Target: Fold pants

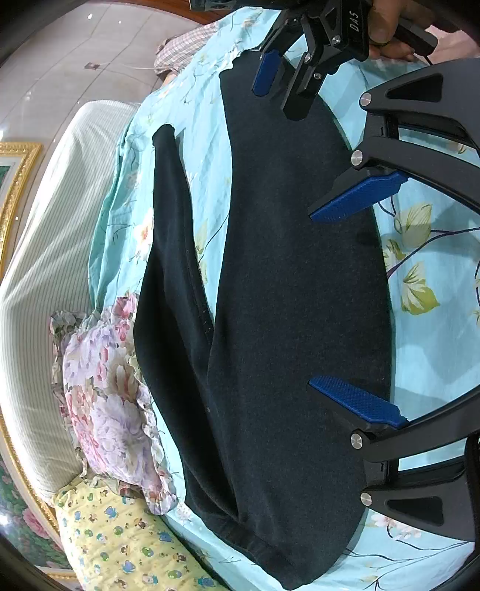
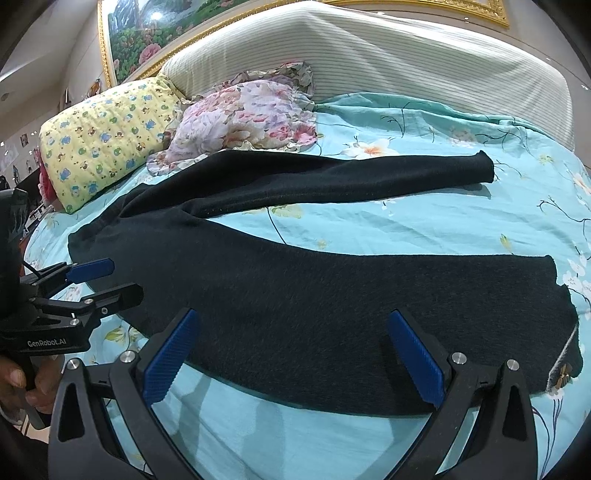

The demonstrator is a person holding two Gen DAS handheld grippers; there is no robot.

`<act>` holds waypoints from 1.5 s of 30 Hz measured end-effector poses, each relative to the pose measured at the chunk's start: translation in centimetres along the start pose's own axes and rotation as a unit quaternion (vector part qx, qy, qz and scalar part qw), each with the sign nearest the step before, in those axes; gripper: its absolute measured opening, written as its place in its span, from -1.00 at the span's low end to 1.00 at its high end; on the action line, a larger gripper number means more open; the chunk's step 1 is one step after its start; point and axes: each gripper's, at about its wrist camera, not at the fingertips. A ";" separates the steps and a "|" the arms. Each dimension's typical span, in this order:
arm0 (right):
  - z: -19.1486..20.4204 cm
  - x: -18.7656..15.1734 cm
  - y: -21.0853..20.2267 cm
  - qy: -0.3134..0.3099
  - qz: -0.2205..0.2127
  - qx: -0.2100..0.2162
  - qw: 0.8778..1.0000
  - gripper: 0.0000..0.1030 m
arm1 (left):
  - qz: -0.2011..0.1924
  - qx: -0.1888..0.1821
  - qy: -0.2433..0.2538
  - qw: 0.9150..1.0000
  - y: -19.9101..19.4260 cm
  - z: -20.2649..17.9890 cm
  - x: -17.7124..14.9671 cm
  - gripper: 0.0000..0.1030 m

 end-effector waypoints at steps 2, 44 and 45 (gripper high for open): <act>0.0 0.0 0.0 0.001 0.002 0.000 1.000 0.98 | 0.001 -0.002 0.000 1.000 0.0 0.1 0.0 0.67; -0.2 0.4 -0.2 0.015 -0.001 0.008 1.000 0.98 | 0.019 -0.017 -0.005 1.000 0.7 0.6 0.7 0.67; -0.2 0.3 -0.2 0.016 -0.001 0.009 1.000 0.98 | 0.020 -0.017 -0.004 1.000 0.8 0.6 0.8 0.67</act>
Point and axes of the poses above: each gripper's, at about its wrist camera, not at the fingertips, and y roughly the way its jaws point, z to its left, x to its top, and after that the axes turned 8 degrees about x, right-handed
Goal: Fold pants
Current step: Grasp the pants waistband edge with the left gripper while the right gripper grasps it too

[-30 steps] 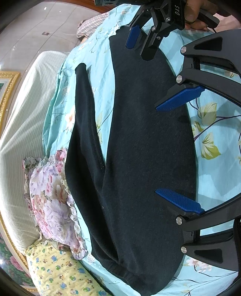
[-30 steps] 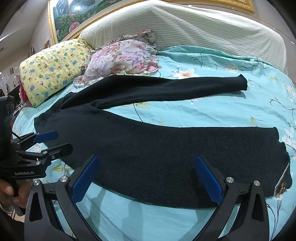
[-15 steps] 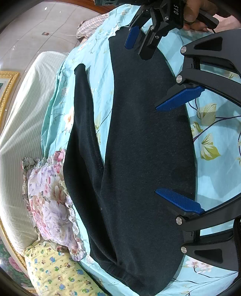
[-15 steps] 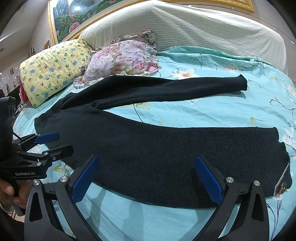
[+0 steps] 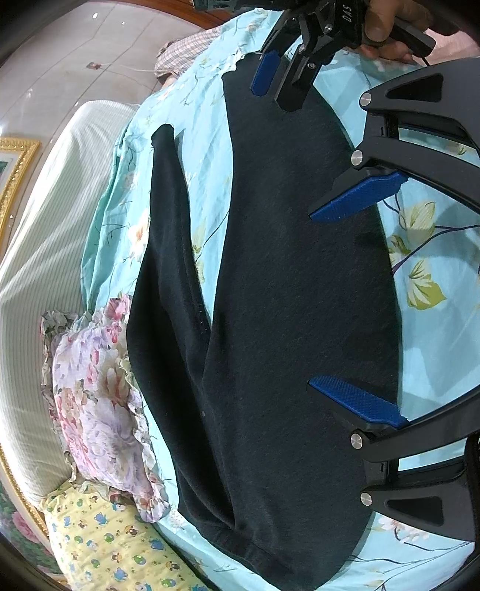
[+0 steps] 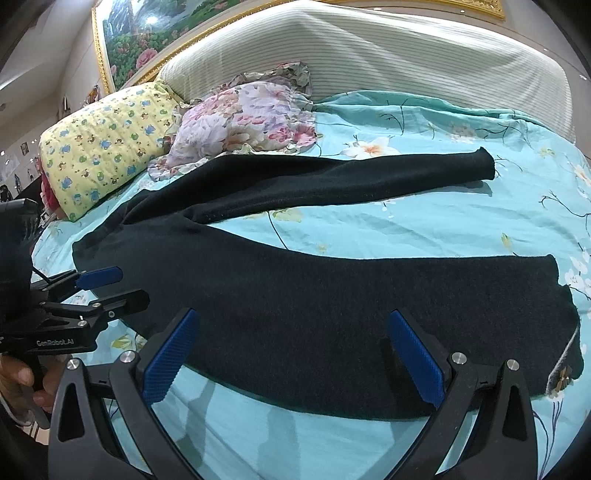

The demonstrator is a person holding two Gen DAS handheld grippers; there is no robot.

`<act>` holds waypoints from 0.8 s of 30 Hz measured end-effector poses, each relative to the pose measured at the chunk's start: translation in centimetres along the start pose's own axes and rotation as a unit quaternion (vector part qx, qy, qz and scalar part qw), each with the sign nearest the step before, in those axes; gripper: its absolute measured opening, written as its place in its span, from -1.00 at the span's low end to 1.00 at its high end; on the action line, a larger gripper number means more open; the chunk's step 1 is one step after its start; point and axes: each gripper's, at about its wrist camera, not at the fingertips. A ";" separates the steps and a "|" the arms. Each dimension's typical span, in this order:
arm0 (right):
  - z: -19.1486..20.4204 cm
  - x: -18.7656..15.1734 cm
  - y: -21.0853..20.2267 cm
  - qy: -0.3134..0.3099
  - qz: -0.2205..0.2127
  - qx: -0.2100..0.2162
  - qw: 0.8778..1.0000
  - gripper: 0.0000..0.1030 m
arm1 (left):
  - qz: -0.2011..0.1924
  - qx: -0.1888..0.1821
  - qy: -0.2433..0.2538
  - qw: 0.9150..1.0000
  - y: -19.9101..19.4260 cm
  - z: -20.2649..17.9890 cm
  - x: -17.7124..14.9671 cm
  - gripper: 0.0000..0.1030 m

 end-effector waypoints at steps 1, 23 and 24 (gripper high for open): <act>0.0 0.1 0.0 0.001 0.000 0.001 1.000 0.98 | 0.001 -0.001 0.001 1.000 0.1 0.0 0.2 0.67; -10.8 10.8 1.0 0.078 0.014 -0.031 0.996 0.98 | 0.025 -0.026 0.028 0.999 4.5 0.7 10.2 0.67; -11.8 11.5 1.0 0.088 0.014 -0.034 0.995 0.98 | 0.028 -0.029 0.029 0.999 5.0 0.8 10.9 0.67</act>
Point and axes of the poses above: each gripper's, at about its wrist camera, not at the fingertips, and y roughly the way its jaws point, z to its left, x to its top, and after that the axes turned 8 degrees about x, right-handed
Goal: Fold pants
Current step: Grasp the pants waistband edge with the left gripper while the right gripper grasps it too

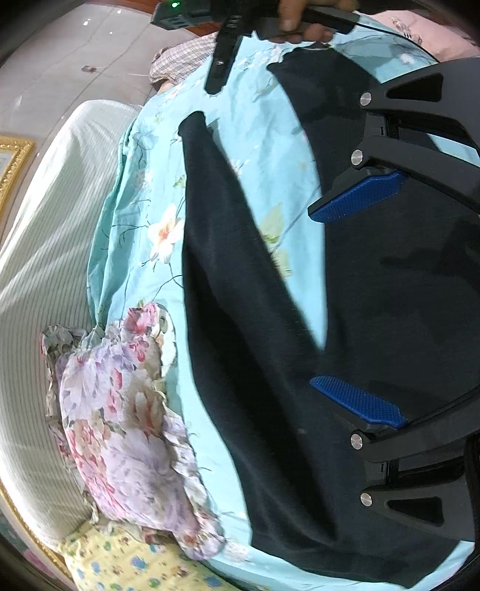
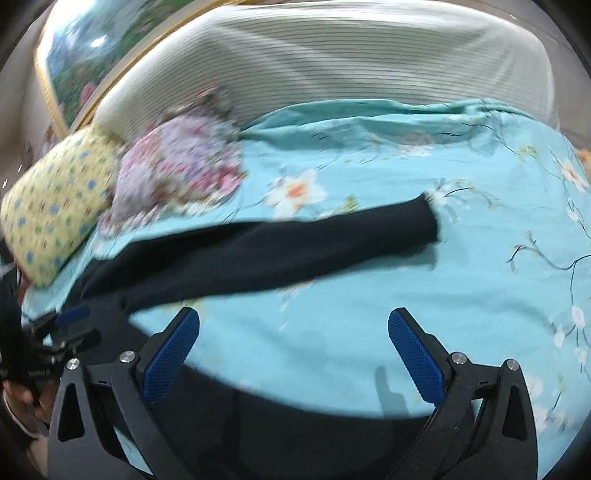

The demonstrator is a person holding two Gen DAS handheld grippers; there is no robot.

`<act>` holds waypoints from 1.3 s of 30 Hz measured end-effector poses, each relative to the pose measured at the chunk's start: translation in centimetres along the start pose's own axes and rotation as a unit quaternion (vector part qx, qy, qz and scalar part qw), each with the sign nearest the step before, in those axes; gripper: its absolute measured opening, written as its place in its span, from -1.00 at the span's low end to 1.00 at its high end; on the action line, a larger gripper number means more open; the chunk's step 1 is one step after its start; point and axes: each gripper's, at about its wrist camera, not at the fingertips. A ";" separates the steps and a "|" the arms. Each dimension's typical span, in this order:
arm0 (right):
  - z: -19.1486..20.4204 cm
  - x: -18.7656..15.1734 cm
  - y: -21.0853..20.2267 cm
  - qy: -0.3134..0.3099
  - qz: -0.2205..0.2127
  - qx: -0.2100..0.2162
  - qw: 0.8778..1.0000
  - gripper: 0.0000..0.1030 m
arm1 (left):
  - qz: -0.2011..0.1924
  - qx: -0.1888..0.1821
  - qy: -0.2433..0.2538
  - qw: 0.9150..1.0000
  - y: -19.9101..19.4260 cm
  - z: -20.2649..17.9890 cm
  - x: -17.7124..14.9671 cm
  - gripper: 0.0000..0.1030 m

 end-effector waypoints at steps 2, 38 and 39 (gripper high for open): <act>-1.6 1.6 0.3 0.018 0.001 -0.005 1.000 0.98 | 0.004 -0.007 0.001 1.000 0.7 0.1 1.3 0.67; -12.4 8.4 5.5 0.103 0.097 0.070 0.987 -0.84 | 0.074 -0.052 0.115 0.989 11.6 -1.3 10.0 -0.83; -12.0 8.1 4.9 0.093 0.089 0.071 0.989 -0.84 | 0.069 -0.055 0.114 0.990 10.6 -1.3 9.7 -0.87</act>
Point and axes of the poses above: each gripper's, at about its wrist camera, not at the fingertips, and y roughly the way its jaws point, z to its left, x to its top, and after that the axes turned 8 degrees about x, right-handed
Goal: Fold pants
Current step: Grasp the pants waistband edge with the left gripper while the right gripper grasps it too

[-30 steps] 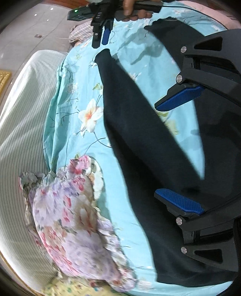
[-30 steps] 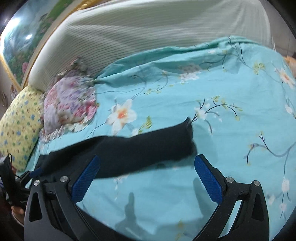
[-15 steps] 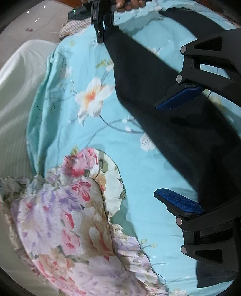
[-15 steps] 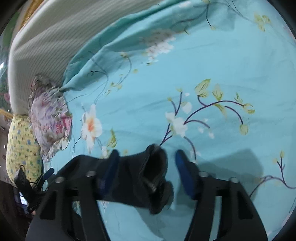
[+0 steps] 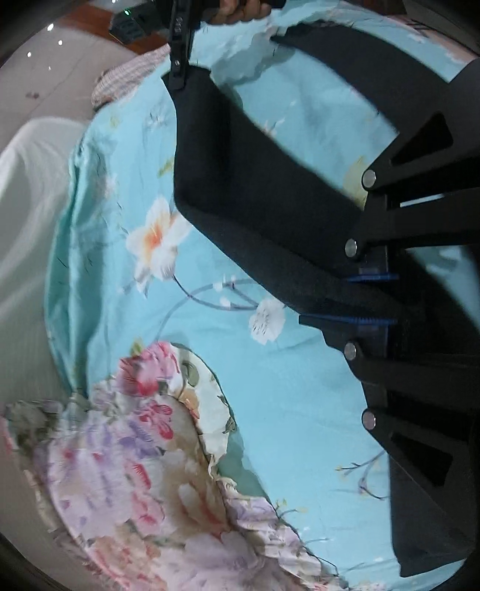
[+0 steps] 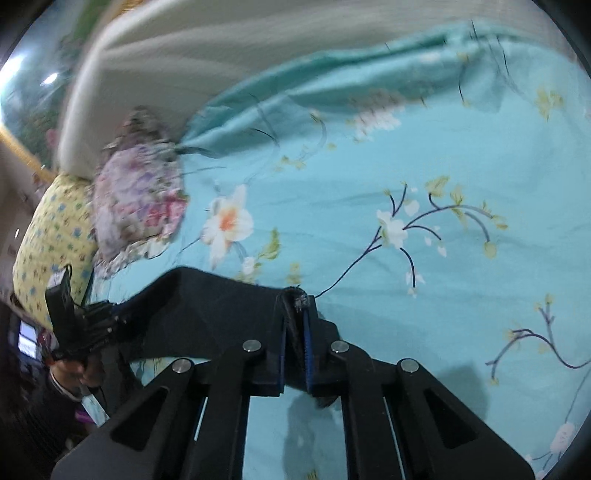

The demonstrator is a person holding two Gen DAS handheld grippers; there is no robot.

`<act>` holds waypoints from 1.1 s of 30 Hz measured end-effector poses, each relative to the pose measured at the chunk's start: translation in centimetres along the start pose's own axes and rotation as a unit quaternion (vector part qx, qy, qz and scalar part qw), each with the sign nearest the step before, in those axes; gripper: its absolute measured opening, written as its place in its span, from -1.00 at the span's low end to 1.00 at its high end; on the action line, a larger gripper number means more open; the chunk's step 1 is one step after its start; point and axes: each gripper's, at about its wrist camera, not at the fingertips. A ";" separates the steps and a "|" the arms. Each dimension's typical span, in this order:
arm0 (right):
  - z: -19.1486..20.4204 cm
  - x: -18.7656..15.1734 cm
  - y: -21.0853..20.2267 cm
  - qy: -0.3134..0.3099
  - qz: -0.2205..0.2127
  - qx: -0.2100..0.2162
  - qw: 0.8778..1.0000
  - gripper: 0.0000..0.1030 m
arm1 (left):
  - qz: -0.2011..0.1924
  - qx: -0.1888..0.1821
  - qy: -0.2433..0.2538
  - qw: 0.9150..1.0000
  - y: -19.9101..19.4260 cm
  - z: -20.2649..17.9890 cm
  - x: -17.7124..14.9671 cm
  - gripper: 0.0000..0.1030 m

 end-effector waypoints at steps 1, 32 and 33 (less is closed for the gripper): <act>0.3 -0.5 -0.5 -0.007 -0.007 0.001 1.000 -0.84 | -0.004 -0.004 -0.002 1.000 -0.8 0.0 -0.4 -0.87; 2.4 -18.2 -10.2 -0.106 -0.101 -0.014 0.989 -0.85 | -0.067 -0.051 0.014 0.996 -10.7 -6.0 -16.8 -0.89; 2.6 -18.4 -10.4 -0.107 -0.102 -0.014 0.989 -0.85 | -0.069 -0.049 0.017 0.996 -10.8 -6.1 -17.0 -0.89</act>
Point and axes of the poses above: each gripper's, at about its wrist camera, not at the fingertips, and y roughly the way its jaws point, z to its left, x to its top, and after that the axes turned 8 degrees about x, right-handed
